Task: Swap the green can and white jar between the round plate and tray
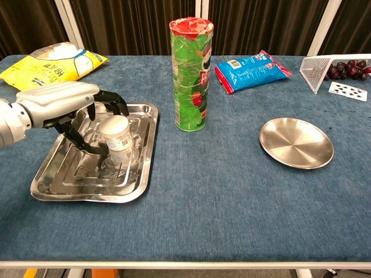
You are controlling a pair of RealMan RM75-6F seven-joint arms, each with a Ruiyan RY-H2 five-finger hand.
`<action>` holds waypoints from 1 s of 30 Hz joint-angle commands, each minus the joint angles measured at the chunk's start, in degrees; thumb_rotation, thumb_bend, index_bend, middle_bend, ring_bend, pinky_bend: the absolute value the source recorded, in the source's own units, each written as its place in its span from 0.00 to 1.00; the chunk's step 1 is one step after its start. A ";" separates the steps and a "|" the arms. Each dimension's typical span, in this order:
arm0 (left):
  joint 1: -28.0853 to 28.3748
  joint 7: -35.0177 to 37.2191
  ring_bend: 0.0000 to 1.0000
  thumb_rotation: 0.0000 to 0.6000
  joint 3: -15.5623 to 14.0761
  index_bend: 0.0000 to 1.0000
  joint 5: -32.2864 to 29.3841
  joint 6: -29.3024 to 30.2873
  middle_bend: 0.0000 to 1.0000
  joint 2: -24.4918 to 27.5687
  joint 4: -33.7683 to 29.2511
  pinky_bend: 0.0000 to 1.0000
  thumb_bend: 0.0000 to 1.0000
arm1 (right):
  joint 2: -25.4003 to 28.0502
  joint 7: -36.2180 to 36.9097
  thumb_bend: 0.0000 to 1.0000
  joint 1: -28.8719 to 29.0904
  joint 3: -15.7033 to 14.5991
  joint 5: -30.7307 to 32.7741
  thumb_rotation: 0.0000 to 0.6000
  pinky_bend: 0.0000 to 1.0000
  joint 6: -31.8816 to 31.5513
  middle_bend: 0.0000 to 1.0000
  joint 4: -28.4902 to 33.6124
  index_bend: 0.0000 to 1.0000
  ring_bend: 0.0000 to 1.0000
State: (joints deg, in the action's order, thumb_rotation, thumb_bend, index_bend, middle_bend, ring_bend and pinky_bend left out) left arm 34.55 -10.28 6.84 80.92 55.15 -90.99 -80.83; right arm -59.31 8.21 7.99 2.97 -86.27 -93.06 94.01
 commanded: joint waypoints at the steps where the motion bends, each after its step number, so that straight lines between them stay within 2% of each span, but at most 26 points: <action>1: 0.40 -0.05 0.29 1.00 -0.17 0.33 -0.08 -0.14 0.34 -0.34 0.29 0.45 0.14 | -0.09 0.05 0.01 -0.20 0.27 -0.02 1.00 0.07 0.16 0.00 -0.07 0.00 0.00; 15: 1.83 -2.57 0.46 1.00 -0.37 0.44 -0.53 1.05 0.45 -0.82 -1.41 0.60 0.25 | -0.65 1.58 0.02 -1.34 1.65 0.33 1.00 0.07 0.96 0.00 -1.43 0.00 0.00; 24: 3.48 -4.62 0.47 1.00 -0.92 0.45 3.34 2.50 0.46 0.71 -9.18 0.60 0.26 | -0.53 3.37 0.03 -2.23 2.72 0.69 1.00 0.07 0.53 0.00 -2.37 0.00 0.00; 30: 6.98 -6.16 0.47 1.00 -0.02 0.45 4.69 0.28 0.46 -2.30 -10.02 0.60 0.26 | -0.42 5.41 0.03 -3.21 3.56 1.61 1.00 0.07 -0.14 0.00 -3.57 0.00 0.00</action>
State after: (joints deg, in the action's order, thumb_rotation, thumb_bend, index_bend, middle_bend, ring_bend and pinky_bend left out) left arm 40.65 -15.91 6.48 85.40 56.18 -92.38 -90.97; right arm -59.74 13.43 4.94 6.38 -84.82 -93.05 90.62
